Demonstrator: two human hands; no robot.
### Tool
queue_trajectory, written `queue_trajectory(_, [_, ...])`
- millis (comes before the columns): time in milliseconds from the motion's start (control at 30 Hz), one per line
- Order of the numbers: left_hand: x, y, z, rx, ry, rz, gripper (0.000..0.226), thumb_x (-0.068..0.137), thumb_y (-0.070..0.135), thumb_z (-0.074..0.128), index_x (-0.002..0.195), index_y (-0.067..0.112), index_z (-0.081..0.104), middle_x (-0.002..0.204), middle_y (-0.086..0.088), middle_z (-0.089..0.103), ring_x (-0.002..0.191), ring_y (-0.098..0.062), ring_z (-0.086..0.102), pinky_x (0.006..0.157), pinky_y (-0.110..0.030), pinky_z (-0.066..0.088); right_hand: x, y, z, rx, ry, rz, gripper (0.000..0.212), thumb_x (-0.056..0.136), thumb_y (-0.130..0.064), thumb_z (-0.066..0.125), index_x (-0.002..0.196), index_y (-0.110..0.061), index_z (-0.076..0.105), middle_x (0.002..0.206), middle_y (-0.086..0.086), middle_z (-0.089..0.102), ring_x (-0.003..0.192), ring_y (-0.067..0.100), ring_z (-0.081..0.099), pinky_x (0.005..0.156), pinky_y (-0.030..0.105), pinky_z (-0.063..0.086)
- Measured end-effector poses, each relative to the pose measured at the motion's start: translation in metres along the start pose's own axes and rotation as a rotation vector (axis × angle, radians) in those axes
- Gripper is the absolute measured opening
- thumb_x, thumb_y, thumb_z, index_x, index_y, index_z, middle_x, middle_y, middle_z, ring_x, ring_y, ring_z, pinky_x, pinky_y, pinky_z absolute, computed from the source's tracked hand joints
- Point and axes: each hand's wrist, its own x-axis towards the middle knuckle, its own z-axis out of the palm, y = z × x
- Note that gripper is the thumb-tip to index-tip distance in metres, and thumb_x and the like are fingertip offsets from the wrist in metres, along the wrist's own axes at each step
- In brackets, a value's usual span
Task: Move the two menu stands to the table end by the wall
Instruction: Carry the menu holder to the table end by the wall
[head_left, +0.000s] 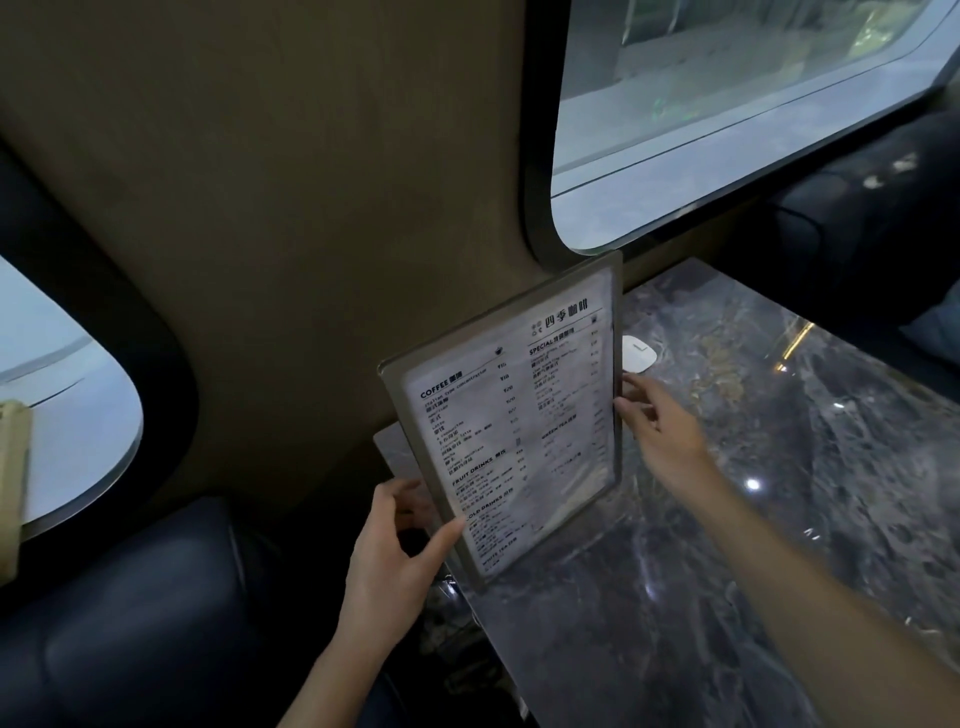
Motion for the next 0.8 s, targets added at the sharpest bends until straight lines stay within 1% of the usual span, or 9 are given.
queue_trajectory(100, [-0.008,-0.011,0.008,0.091,-0.007,-0.057,0.057,0.061,0.060,0.064,0.108,0.039,0.041,0.096,0.014,0.059,0.089,-0.006,0.061,0.072,-0.026,0.053,-0.010,0.016,0.002,-0.037,-0.028,0.083,0.033,0.092,-0.029,0.048,0.125,-0.024,0.050,0.103,0.002,0.060,0.091,0.014,0.055,0.075,0.027,0.040])
queue_trajectory(200, [-0.012,-0.020,0.018,0.160,-0.008,-0.082,0.043,0.071,0.043,0.071,0.103,0.041,0.041,0.092,0.015,0.060,0.084,-0.005,0.061,0.072,-0.034,0.057,-0.015,0.027,0.005,-0.088,0.003,0.105,0.030,0.091,-0.031,0.049,0.121,-0.028,0.055,0.102,0.002,0.064,0.089,0.015,0.055,0.075,0.027,0.038])
queue_trajectory(300, [-0.014,-0.027,0.028,0.219,-0.038,-0.056,0.035,0.076,0.033,0.070,0.099,0.039,0.044,0.093,0.013,0.063,0.082,-0.004,0.061,0.071,-0.037,0.058,-0.014,0.036,0.009,-0.114,0.025,0.145,0.030,0.090,-0.030,0.052,0.118,-0.021,0.059,0.109,0.007,0.067,0.092,0.019,0.058,0.076,0.029,0.042])
queue_trajectory(433, [-0.011,-0.034,0.033,0.253,0.022,0.002,0.023,0.079,0.026,0.068,0.100,0.023,0.058,0.093,0.004,0.067,0.082,-0.007,0.062,0.070,-0.038,0.057,-0.008,0.042,0.012,-0.086,0.036,0.177,0.027,0.087,-0.020,0.058,0.112,-0.009,0.062,0.107,0.016,0.069,0.093,0.027,0.065,0.086,0.043,0.052])
queue_trajectory(467, [-0.010,-0.036,0.033,0.253,0.031,0.005,0.021,0.079,0.025,0.068,0.098,0.020,0.061,0.090,0.003,0.067,0.080,-0.010,0.062,0.067,-0.039,0.057,-0.006,0.043,0.012,-0.056,0.056,0.187,0.026,0.086,-0.016,0.060,0.110,-0.007,0.063,0.104,0.018,0.070,0.089,0.026,0.066,0.085,0.042,0.053])
queue_trajectory(567, [-0.006,-0.037,0.032,0.255,0.030,0.006,0.016,0.078,0.024,0.069,0.091,0.017,0.063,0.085,0.003,0.067,0.075,-0.010,0.062,0.061,-0.035,0.057,0.000,0.046,0.016,-0.003,0.116,0.207,0.023,0.082,-0.012,0.065,0.104,-0.005,0.066,0.094,0.017,0.072,0.073,0.018,0.064,0.074,0.022,0.052])
queue_trajectory(667, [0.001,-0.038,0.031,0.233,0.051,-0.039,0.015,0.078,0.020,0.069,0.091,0.020,0.063,0.083,0.009,0.065,0.075,-0.006,0.061,0.061,-0.025,0.053,0.007,0.045,0.023,-0.071,0.120,0.182,0.018,0.082,-0.016,0.065,0.098,-0.010,0.069,0.087,0.013,0.074,0.071,0.016,0.063,0.068,0.016,0.050])
queue_trajectory(733, [0.009,-0.038,0.028,0.213,0.074,-0.088,0.015,0.078,0.018,0.069,0.091,0.023,0.063,0.082,0.013,0.063,0.077,-0.004,0.060,0.063,-0.020,0.049,0.012,0.041,0.029,-0.082,0.139,0.152,0.017,0.081,-0.011,0.065,0.098,-0.008,0.069,0.089,0.015,0.074,0.069,0.016,0.064,0.073,0.026,0.054])
queue_trajectory(800, [0.019,-0.039,0.022,0.207,0.077,-0.106,0.016,0.079,0.019,0.068,0.093,0.024,0.063,0.085,0.011,0.064,0.080,-0.004,0.060,0.067,-0.024,0.051,0.017,0.038,0.035,-0.079,0.135,0.129,0.017,0.082,-0.008,0.064,0.098,-0.008,0.069,0.091,0.015,0.073,0.068,0.016,0.064,0.079,0.038,0.055])
